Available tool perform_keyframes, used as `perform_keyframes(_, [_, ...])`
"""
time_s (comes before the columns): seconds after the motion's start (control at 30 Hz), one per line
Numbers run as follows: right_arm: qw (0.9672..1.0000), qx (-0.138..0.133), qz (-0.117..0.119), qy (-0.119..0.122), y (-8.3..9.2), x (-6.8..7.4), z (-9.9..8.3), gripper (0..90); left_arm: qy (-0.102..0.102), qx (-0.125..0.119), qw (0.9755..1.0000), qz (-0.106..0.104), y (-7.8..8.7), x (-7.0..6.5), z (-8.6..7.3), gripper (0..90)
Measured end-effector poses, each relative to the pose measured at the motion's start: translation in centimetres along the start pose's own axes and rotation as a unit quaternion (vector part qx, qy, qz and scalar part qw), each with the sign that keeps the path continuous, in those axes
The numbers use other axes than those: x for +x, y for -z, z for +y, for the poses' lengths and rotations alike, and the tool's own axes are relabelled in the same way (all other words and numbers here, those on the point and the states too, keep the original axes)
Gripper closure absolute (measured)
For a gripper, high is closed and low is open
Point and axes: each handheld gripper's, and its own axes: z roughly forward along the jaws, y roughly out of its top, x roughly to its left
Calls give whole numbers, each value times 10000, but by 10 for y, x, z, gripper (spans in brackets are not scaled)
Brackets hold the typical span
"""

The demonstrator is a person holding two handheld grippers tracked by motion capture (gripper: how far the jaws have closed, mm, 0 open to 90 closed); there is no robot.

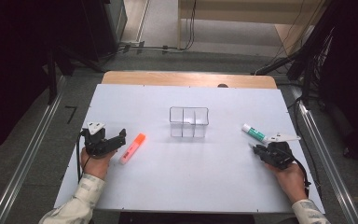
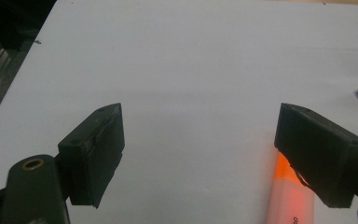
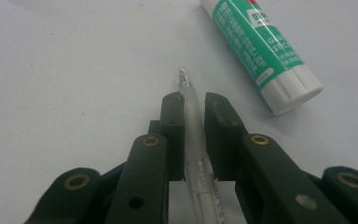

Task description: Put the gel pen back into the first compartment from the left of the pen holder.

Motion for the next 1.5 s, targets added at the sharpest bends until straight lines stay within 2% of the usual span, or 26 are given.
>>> perform_keyframes(0.17, [10000,18,-3,-81,0,0,1,783,-14,2,10000,-4,0,0,0,166])
perform_keyframes(0.4, [9997,-170,46,-178,8,0,3,788,-1,-12,10000,-5,0,1,0,169])
perform_keyframes(0.77, [9992,-324,172,-132,16,8,10,790,23,-28,10000,4,0,1,1,170])
perform_keyframes(1.0, [9978,-563,322,-168,23,18,24,790,14,-27,10000,2,0,1,1,170])
perform_keyframes(1.3, [9949,-776,644,-5,23,41,48,790,26,-19,10000,-6,1,2,1,170])
perform_keyframes(1.5, [9930,-896,770,28,22,49,62,790,24,-15,10000,-9,1,2,1,170])
